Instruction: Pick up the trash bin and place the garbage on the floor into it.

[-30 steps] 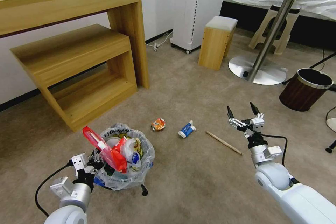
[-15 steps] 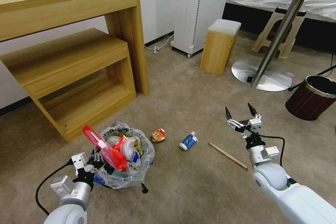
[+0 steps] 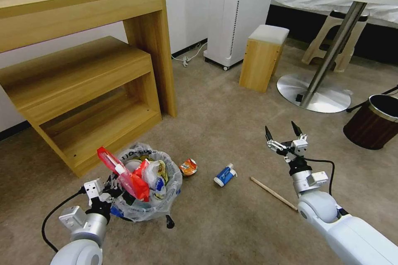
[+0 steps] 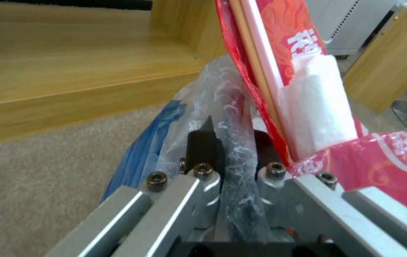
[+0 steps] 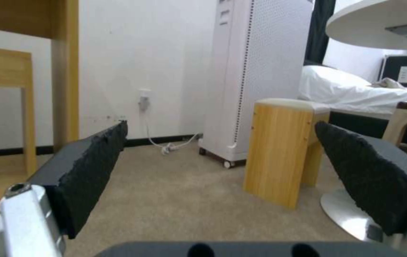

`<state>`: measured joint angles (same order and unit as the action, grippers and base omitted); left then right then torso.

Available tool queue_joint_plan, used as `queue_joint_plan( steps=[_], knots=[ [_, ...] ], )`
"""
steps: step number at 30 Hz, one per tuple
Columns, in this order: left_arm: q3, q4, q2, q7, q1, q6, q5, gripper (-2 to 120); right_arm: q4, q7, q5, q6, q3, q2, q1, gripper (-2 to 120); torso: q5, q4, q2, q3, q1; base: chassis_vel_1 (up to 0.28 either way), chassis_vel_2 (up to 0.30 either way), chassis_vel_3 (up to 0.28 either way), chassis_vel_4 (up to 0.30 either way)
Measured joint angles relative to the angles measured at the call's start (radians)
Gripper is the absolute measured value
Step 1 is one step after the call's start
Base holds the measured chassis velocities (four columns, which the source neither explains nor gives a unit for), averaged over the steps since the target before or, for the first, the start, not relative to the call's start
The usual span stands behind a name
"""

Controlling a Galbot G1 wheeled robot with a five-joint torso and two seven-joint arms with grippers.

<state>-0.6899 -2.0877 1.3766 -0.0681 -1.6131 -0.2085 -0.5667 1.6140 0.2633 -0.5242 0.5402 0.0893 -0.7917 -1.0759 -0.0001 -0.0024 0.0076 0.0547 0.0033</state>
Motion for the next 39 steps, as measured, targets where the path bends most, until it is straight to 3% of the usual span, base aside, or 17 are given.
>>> queue_joint_plan(
  steps=[9, 13, 24, 35, 39],
  knots=[
    [-0.004, -0.025, -0.019, -0.028, 0.007, -0.033, -0.069, 3, -0.007, 0.0, 0.001, 0.003, -0.013, -0.002, 0.005, 100, -0.0002, -0.0001, 0.0, 0.0, 0.0, -0.095, 0.084, 0.099, -0.095],
    [-0.031, 0.018, -0.051, -0.027, 0.027, -0.024, -0.072, 3, -0.01, -0.001, 0.001, 0.006, -0.018, -0.006, 0.005, 100, 0.0, 0.0002, 0.0, 0.0, 0.0, -0.054, 0.074, 0.053, -0.061],
    [-0.022, 0.033, -0.047, -0.026, 0.04, -0.02, -0.072, 3, -0.026, 0.0, 0.005, 0.028, -0.033, -0.017, 0.019, 100, 0.0, 0.0, 0.0, 0.0, 0.0, -0.003, 0.006, 0.004, -0.003],
    [-0.042, 0.008, -0.059, -0.026, 0.022, -0.02, -0.072, 3, 0.035, 0.038, -0.102, -0.137, -0.101, 0.014, 0.017, 100, 0.0001, 0.0, 0.0, 0.0, 0.0, 0.0, 0.0, 0.0, 0.0],
    [-0.043, -0.003, -0.048, -0.026, 0.016, -0.02, -0.068, 3, 0.042, 0.086, -0.192, -0.201, -0.21, 0.007, 0.029, 100, 0.0, 0.0, 0.0, 0.0, 0.0, 0.0, 0.0, 0.0, 0.0]
  ],
)
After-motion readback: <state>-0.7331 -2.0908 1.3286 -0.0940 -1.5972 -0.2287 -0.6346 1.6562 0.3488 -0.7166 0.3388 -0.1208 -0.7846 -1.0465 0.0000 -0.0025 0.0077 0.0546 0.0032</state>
